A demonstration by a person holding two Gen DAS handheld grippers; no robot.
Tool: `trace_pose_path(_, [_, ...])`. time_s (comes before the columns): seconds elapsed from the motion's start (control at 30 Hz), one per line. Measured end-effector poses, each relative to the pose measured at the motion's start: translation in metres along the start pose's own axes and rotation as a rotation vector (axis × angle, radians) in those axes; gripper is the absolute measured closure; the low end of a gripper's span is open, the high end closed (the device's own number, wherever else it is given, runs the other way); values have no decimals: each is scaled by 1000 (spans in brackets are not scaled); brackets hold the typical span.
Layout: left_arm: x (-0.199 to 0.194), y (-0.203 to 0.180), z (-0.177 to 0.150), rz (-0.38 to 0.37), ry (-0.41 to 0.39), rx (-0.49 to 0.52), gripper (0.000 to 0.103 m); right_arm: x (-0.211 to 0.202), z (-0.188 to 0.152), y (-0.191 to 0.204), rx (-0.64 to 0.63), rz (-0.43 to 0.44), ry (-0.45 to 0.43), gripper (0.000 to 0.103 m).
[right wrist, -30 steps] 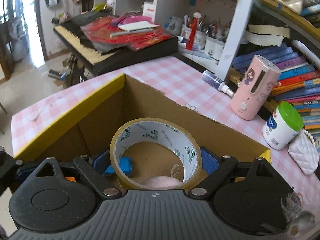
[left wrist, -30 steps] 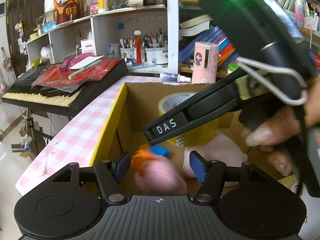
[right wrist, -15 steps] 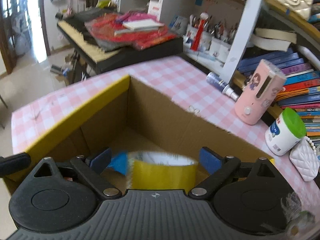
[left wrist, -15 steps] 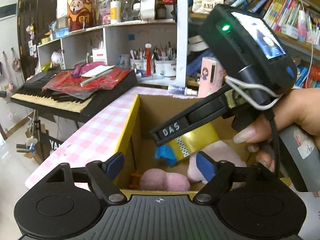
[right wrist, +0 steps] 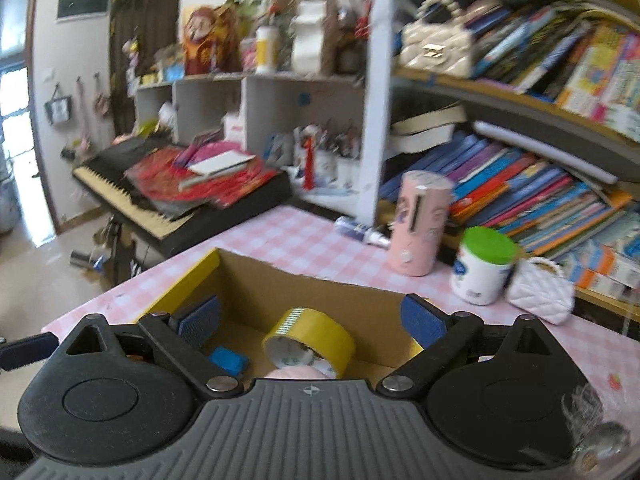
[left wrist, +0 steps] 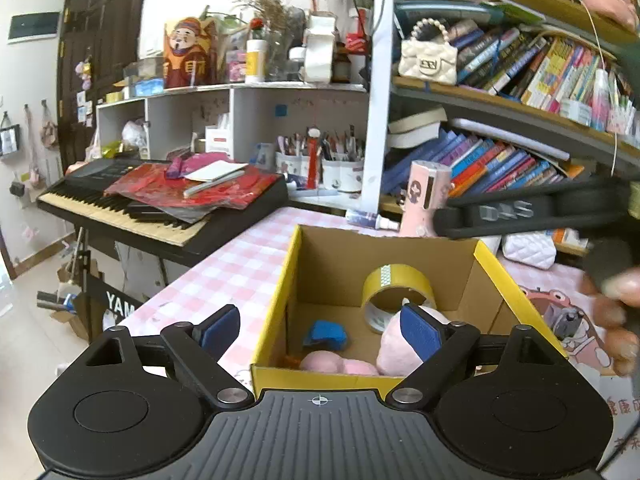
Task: Organize objects
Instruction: 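Open the right tool to drop the tape roll into the box while the left tool releases the plush, then withdraw both open tools from the yellow box back over the table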
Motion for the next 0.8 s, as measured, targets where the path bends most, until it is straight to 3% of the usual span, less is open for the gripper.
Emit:
trace_pose_path(0.37, [-32,24,-19,30,15,-58,13,-69,-40,5,48,-148,-67,6])
trace_pose_path(0.8, [-75,46,-61,67,121,-86,11,-106,-119,40,33,-226,113,6])
Point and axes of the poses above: each gripper's, at about its wrist camera, not at the fingertips, and x roughly the way its jaws point, y to its left, z to its top, the point moved 3 cm from there along x, roughly the way its jaws point, and after that the axes turned 3 degrees about -y, right-handed, at the moved point
